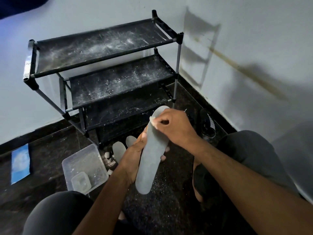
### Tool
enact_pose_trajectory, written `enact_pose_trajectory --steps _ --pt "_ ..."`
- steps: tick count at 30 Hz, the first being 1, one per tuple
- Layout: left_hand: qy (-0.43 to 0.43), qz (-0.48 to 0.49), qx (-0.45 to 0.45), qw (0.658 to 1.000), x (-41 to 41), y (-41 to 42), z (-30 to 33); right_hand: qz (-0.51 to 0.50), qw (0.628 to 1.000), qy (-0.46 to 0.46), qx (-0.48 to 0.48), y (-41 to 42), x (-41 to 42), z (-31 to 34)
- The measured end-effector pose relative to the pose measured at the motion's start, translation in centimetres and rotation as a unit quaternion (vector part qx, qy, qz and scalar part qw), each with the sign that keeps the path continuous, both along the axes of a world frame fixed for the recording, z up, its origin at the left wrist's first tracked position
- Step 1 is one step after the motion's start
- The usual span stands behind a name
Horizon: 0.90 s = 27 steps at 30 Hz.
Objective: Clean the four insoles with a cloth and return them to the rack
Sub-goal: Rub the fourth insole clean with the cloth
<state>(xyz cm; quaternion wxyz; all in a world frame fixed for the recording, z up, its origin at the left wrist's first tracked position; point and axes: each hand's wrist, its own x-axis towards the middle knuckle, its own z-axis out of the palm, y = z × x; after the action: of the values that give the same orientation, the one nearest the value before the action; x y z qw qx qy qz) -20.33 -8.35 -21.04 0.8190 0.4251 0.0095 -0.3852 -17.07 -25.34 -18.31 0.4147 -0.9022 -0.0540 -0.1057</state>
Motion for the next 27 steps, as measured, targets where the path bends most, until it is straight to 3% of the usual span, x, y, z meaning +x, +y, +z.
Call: enact_pose_trajectory --steps 4,9,12,15,19,21,23,25,27 --pt "0.023 0.013 -0.014 1.000 -0.2 0.2 0.6 -0.143 0.989 -0.028 -0.028 -1.6 0.7 -0.4" --pt "-0.011 0.031 0.008 0.999 0.4 0.5 -0.1 0.050 0.996 0.074 -0.018 0.9 -1.0 -0.9" --pt "-0.011 0.037 -0.010 0.999 0.7 1.0 -0.2 -0.013 0.999 0.034 0.030 -0.2 -0.2 0.0" --pt "0.002 0.030 -0.019 0.999 0.8 1.2 -0.3 -0.105 0.994 -0.029 -0.001 -1.5 0.2 0.1" --pt "-0.022 0.039 -0.010 0.999 0.7 1.1 -0.1 0.046 0.993 0.108 -0.011 0.0 -1.2 -0.1" --pt "-0.024 0.047 -0.001 0.999 0.8 1.1 -0.2 0.071 0.987 0.137 0.042 -0.1 -1.2 0.4" --pt "-0.008 0.051 0.001 0.999 1.0 1.2 -0.5 0.012 0.993 0.085 0.079 -0.9 -0.5 0.7" --pt "0.009 0.045 -0.008 0.999 1.1 1.3 -0.7 -0.069 0.997 0.004 0.044 -1.6 0.1 0.4" --pt "0.009 0.035 -0.021 0.999 1.0 1.3 -0.7 -0.072 0.997 0.001 0.007 -1.3 -0.1 -0.1"
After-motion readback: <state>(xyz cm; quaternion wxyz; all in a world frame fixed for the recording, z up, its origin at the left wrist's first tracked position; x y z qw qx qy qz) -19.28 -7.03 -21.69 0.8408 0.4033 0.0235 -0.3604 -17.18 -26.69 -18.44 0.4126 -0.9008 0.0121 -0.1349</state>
